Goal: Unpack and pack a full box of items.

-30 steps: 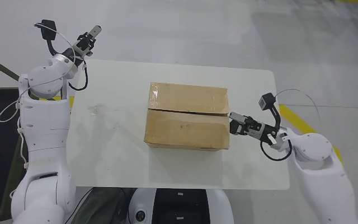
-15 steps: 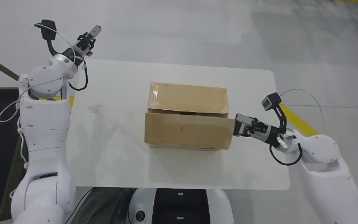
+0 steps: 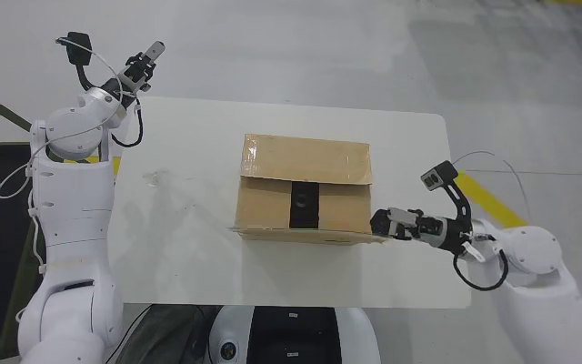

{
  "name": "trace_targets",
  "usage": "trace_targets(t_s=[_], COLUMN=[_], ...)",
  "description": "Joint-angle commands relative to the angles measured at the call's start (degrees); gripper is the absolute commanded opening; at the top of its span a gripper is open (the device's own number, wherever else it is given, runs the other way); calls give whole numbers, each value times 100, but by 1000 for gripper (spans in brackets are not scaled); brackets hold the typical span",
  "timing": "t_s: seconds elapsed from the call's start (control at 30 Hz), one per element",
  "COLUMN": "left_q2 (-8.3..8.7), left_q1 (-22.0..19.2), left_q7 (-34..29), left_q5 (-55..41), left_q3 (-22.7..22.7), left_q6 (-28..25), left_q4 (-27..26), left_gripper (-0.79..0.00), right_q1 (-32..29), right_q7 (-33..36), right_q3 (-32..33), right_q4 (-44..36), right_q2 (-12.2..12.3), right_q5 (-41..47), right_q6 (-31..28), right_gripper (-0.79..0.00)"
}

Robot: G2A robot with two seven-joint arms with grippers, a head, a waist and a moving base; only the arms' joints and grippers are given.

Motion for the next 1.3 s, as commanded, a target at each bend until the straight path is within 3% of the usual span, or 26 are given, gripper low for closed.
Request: trace_targets(t_s=[0.0, 0.63, 1.27], left_q2=[0, 0, 0], left_q1=[0, 0, 0], left_q7=[0, 0, 0], left_q5=[0, 0, 0], left_q3=[0, 0, 0], left_q6=[0, 0, 0], left_q4=[0, 0, 0], left_gripper=[0, 0, 0], right_q1=[-81, -486, 215], right_q7=[85, 767, 191], right_q3=[42, -426, -1688], right_q4=[-96, -804, -256], right_q2=[15, 130, 97], right_q5=[-10, -721, -1900], right_q6=[19, 502, 1306], right_gripper=[0, 0, 0])
